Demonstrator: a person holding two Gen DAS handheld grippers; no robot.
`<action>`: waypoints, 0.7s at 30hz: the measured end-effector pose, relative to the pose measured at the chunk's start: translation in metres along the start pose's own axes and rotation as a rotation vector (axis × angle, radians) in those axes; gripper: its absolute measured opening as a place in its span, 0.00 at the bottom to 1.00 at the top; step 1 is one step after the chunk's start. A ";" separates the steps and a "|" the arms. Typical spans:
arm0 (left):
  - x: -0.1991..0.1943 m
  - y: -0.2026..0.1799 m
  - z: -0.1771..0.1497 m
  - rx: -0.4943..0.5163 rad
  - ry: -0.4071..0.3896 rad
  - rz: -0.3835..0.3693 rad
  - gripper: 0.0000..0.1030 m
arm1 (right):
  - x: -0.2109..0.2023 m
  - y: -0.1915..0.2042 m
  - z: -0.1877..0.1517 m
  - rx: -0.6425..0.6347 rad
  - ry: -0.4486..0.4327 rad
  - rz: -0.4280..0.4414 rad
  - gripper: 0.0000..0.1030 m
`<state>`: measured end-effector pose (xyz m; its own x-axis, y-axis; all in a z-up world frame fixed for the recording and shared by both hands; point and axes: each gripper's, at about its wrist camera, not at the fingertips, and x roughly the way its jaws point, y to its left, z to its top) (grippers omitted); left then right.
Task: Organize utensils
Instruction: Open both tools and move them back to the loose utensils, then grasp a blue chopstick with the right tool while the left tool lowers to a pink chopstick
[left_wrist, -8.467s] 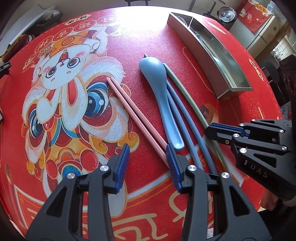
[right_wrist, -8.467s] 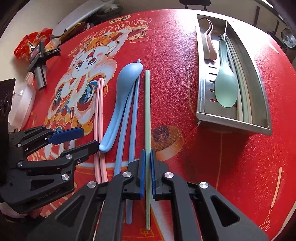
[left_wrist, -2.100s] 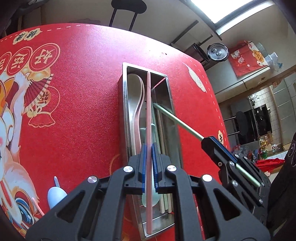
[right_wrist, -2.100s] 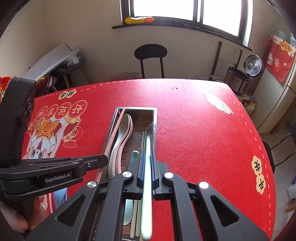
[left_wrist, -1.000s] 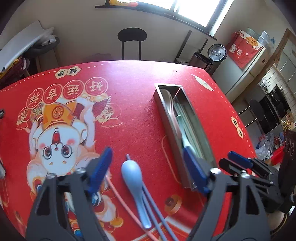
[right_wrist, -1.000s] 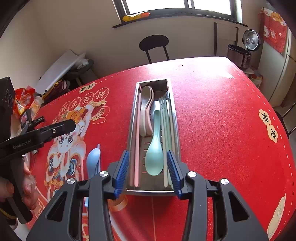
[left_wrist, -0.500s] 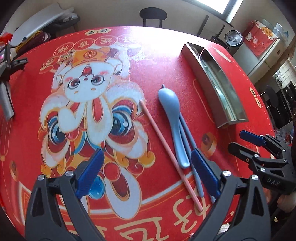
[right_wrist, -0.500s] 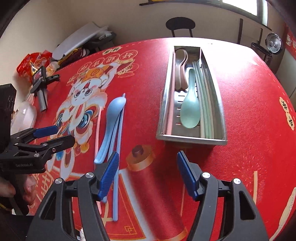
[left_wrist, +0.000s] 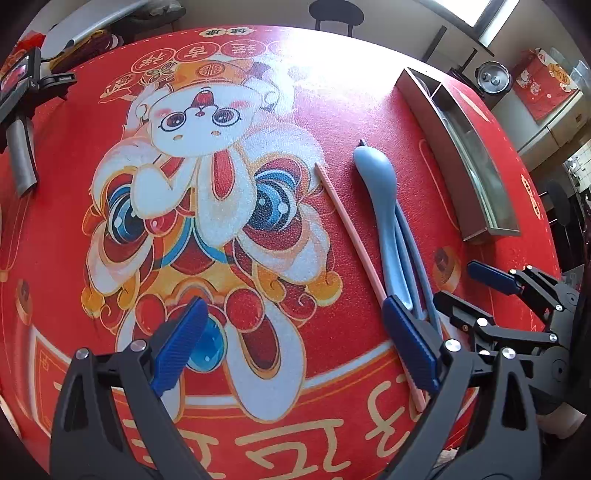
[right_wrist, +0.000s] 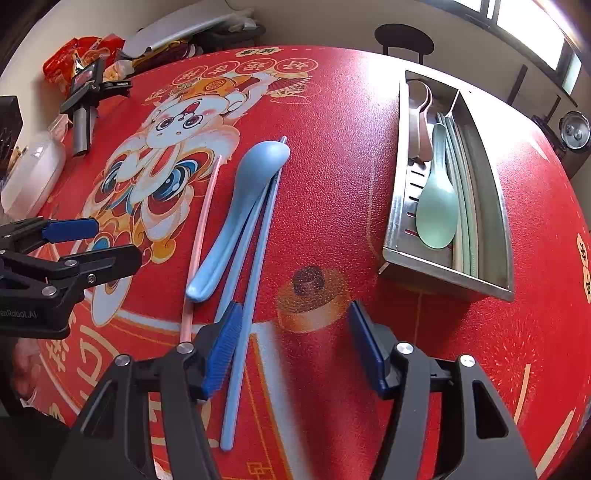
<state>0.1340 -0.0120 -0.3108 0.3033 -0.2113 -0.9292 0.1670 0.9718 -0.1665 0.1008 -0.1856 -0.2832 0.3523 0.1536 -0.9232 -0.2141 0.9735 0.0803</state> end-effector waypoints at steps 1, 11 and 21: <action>0.001 0.001 -0.001 -0.001 0.002 0.001 0.91 | 0.000 0.000 0.000 0.001 -0.006 0.007 0.50; 0.006 -0.002 -0.002 0.003 0.019 0.011 0.91 | 0.005 0.011 0.003 -0.061 -0.003 -0.007 0.42; 0.017 -0.031 -0.003 0.108 0.061 -0.011 0.91 | 0.000 -0.014 -0.003 0.055 -0.023 0.006 0.06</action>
<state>0.1310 -0.0452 -0.3230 0.2439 -0.2118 -0.9464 0.2714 0.9518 -0.1430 0.1010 -0.1998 -0.2860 0.3723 0.1630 -0.9137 -0.1664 0.9802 0.1071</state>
